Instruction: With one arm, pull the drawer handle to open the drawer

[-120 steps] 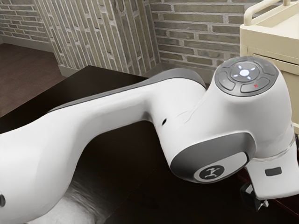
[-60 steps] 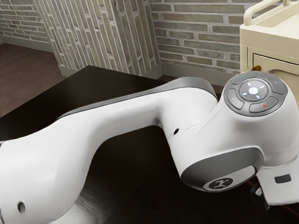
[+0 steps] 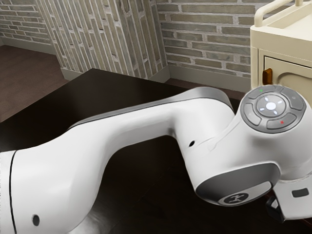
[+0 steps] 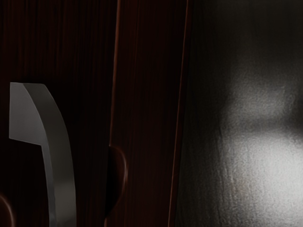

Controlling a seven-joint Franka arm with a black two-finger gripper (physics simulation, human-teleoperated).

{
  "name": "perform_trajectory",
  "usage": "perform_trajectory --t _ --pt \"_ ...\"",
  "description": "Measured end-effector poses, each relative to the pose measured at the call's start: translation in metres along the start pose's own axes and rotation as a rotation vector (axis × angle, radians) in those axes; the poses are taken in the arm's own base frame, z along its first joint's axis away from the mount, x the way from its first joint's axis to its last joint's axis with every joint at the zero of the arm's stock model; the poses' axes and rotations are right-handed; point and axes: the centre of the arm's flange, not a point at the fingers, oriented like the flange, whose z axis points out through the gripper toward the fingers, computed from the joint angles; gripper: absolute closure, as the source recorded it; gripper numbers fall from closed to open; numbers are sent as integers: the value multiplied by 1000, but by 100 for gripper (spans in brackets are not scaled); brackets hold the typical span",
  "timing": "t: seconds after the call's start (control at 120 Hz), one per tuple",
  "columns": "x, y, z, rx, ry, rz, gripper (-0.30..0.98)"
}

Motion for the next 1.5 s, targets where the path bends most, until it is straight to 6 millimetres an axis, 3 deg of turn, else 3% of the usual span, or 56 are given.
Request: perform_trajectory --t 0.2,0.483,0.95,1.5 --pt "1 0 2 -1 1 -4 1" --pt "-1 0 3 -2 0 -17 13" --pt "-2 3 -1 -44 23 -64 22" --pt "-4 34 -16 -133 32 -75 21"
